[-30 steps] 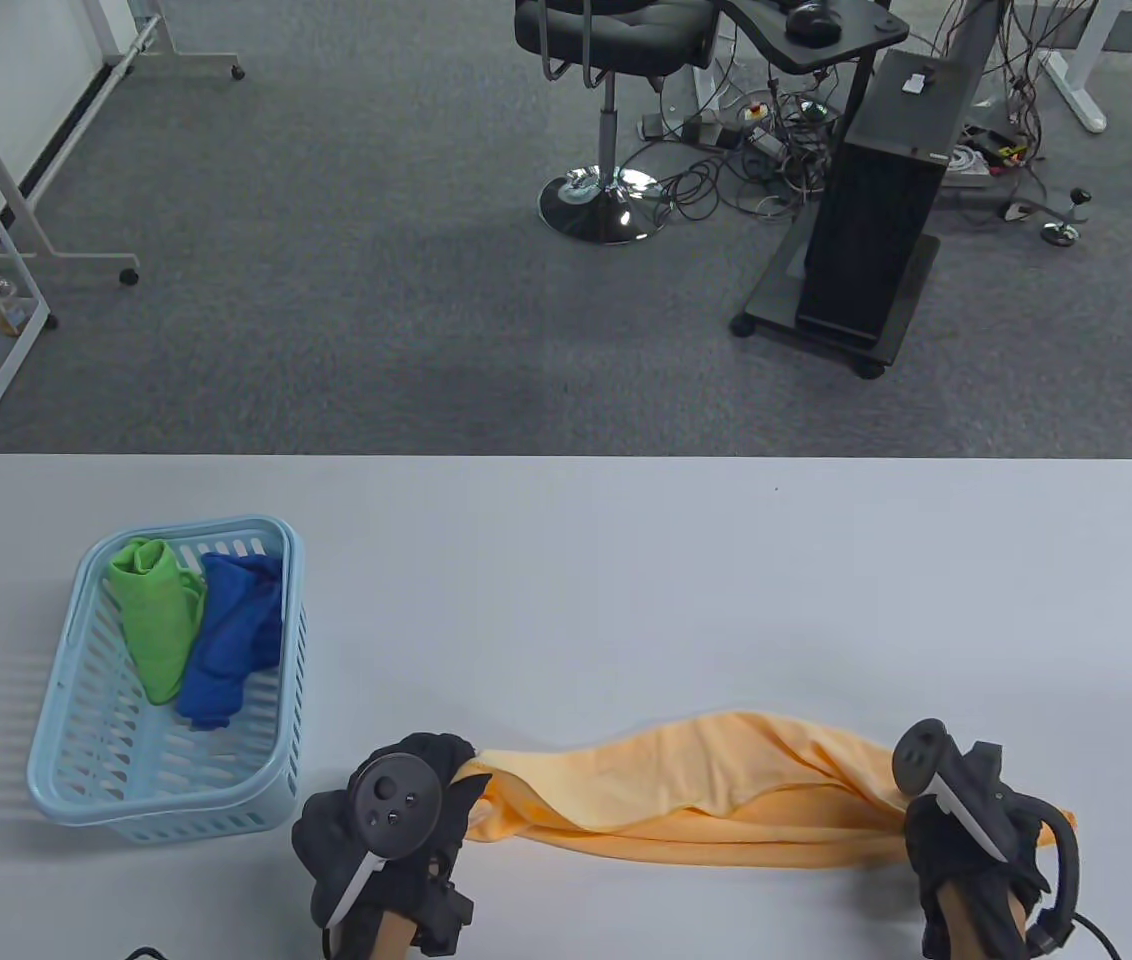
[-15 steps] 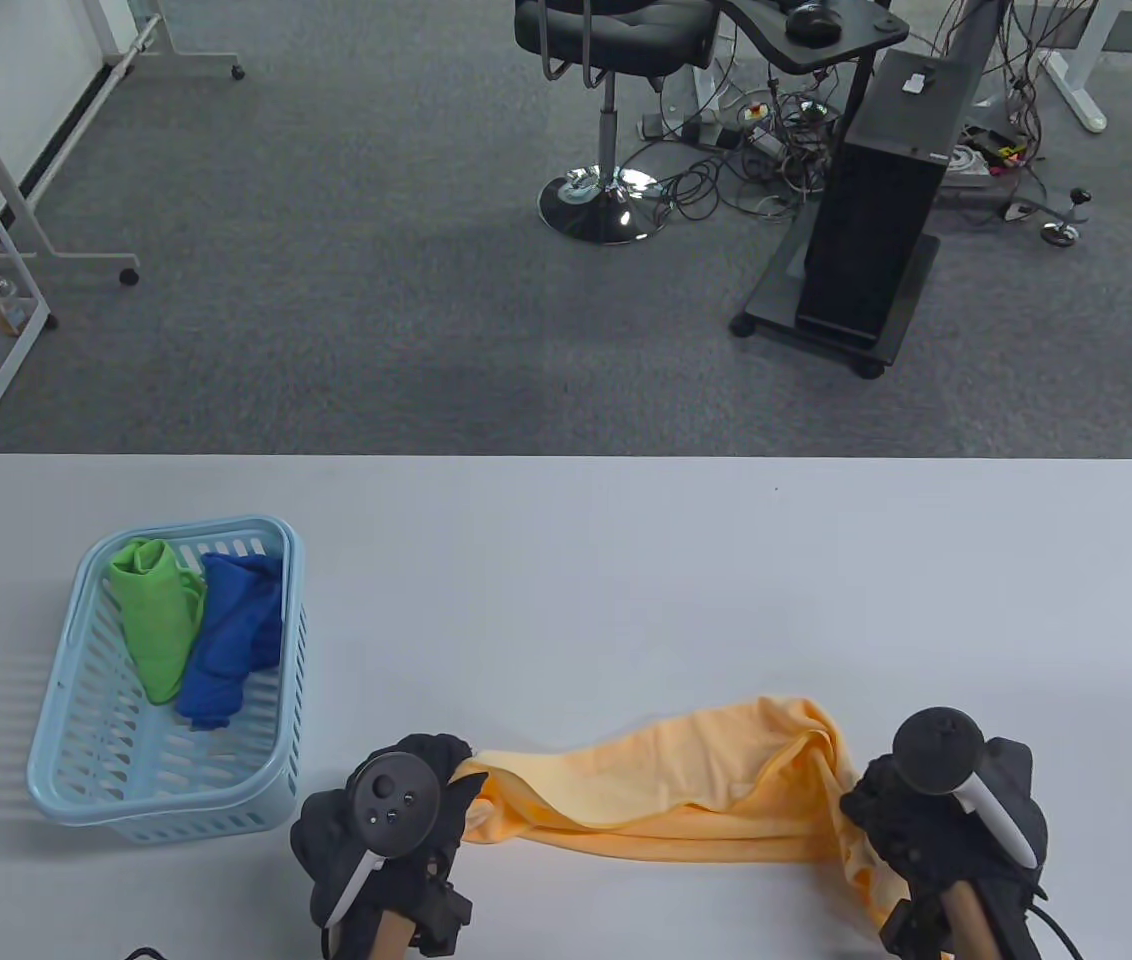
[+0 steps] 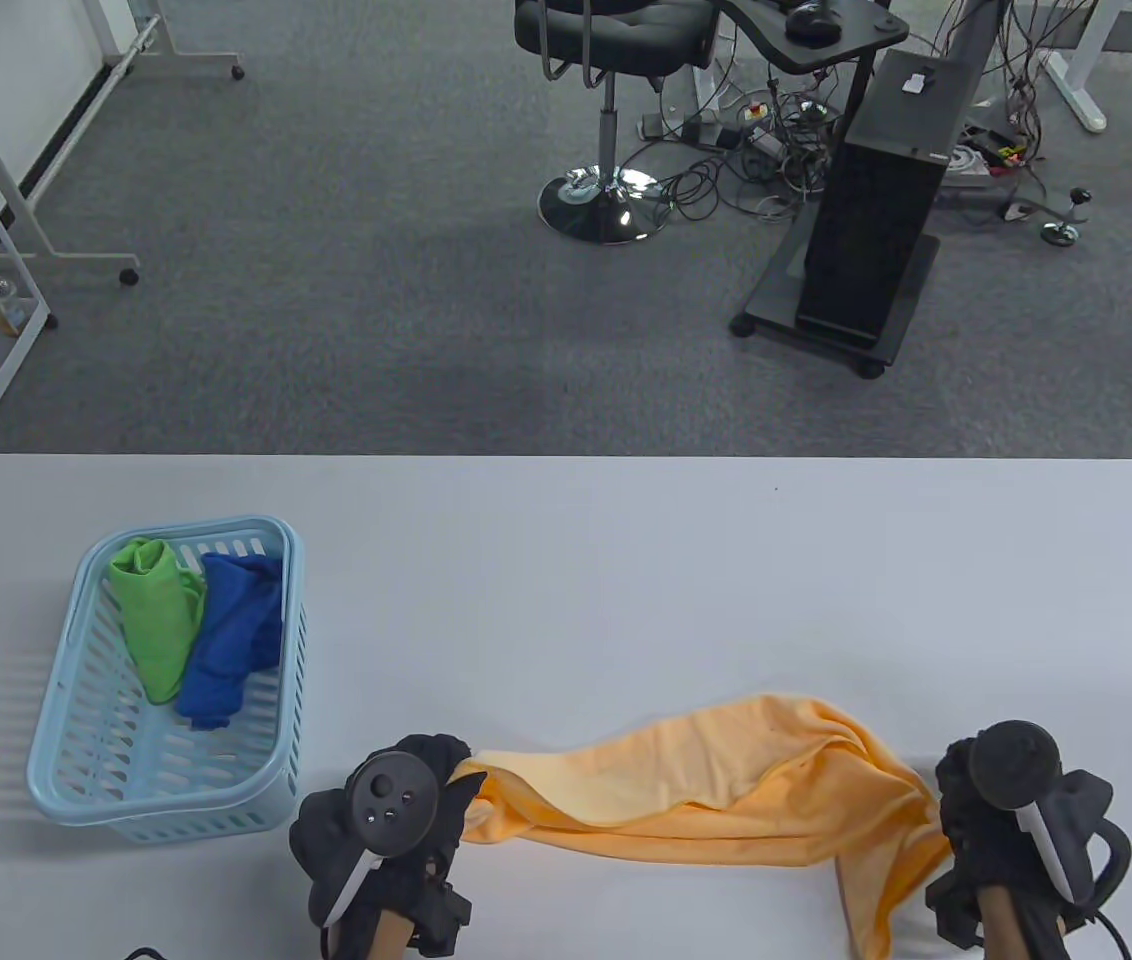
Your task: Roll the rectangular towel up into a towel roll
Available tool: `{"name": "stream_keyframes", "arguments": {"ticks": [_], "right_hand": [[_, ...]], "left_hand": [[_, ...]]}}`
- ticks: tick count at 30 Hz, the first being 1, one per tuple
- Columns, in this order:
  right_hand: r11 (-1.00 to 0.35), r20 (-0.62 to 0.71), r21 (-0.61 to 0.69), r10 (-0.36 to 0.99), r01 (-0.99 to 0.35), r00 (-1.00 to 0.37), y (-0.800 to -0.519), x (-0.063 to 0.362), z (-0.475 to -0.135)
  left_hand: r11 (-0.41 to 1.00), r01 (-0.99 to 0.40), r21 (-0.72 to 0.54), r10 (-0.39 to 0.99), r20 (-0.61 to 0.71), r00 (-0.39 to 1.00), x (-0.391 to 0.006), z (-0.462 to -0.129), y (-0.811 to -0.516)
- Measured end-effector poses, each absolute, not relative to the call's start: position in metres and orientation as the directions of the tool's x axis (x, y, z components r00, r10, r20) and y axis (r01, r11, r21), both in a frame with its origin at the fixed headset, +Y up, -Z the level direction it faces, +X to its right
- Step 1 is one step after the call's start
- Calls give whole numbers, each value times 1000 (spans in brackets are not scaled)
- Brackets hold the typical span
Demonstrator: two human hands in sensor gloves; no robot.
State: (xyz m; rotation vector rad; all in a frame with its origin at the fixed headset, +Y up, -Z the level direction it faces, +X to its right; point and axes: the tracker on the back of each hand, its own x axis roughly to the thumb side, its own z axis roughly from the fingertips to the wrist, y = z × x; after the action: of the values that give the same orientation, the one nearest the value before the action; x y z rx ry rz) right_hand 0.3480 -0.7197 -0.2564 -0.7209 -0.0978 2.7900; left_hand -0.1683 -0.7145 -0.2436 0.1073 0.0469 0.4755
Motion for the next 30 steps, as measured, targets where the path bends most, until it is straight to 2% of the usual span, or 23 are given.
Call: {"name": "stream_keyframes", "arguments": {"ticks": [2, 4, 10, 12, 16, 19, 22, 26, 30], "right_hand": [[-941, -452, -159, 339, -299, -825, -717, 348, -255], [-940, -428, -152, 342, -306, -837, -716, 345, -255], [-987, -499, -30, 152, -159, -853, -727, 345, -260], [-988, -535, 84, 65, -129, -842, -734, 351, -261], [-926, -416, 282, 117, -250, -902, -752, 345, -264], [-881, -386, 419, 48, -222, -921, -764, 335, -267], [-890, -397, 379, 92, -254, -913, -764, 337, -267], [-903, -393, 372, 59, -217, -918, -765, 334, -267], [-949, -403, 213, 131, -232, -906, -760, 328, -270]], "left_hand": [[884, -454, 112, 459, -20, 888, -168, -244, -715], [883, -455, 114, 459, -20, 888, -168, -244, -715], [881, -459, 115, 464, -21, 886, -169, -244, -715], [881, -459, 115, 464, -20, 886, -169, -244, -715], [880, -461, 112, 466, -22, 885, -169, -244, -716], [883, -458, 105, 462, -22, 886, -169, -245, -717], [881, -461, 109, 466, -21, 885, -169, -244, -716], [880, -462, 107, 467, -21, 884, -169, -244, -717], [882, -461, 102, 465, -21, 885, -169, -245, -718]]}}
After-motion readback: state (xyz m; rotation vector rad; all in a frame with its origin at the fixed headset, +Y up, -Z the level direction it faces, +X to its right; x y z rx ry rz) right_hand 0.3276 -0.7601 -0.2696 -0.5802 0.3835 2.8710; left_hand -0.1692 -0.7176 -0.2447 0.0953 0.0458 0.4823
